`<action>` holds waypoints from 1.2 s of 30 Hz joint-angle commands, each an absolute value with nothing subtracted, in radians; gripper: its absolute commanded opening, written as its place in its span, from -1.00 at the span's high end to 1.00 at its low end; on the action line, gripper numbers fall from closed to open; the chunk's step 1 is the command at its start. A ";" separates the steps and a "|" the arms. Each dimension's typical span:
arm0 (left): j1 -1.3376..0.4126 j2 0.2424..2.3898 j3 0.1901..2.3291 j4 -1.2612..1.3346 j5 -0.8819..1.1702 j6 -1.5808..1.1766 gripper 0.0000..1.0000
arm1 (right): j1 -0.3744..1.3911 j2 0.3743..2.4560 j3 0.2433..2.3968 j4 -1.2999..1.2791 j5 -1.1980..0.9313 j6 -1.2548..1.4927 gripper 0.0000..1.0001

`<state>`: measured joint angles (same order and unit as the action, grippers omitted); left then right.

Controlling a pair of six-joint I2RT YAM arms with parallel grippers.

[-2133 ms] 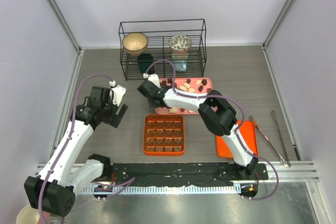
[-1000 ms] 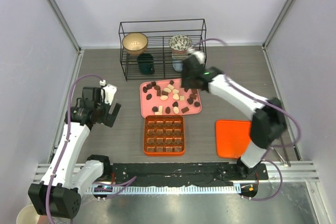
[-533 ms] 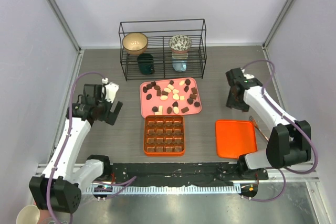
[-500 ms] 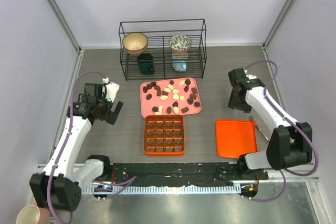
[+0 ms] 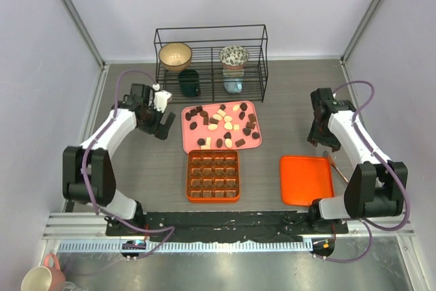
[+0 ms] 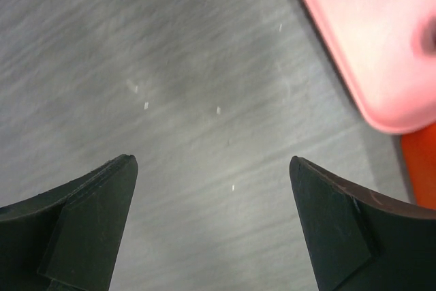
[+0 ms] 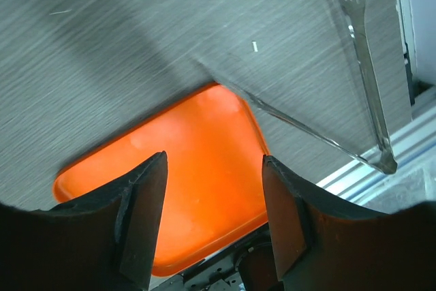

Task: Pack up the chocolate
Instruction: Move the clamp to the center of the board.

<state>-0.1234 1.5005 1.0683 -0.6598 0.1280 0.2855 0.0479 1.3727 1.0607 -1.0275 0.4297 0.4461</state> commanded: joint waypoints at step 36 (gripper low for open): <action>-0.187 1.609 1.062 -0.468 0.107 0.339 -0.99 | -0.132 1.716 1.134 -0.899 0.394 0.407 0.44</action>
<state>-0.1925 1.6573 1.0775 -0.5106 0.1242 0.3229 -0.1265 1.7130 1.0912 -0.9215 0.3973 0.4126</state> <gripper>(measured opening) 0.996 0.320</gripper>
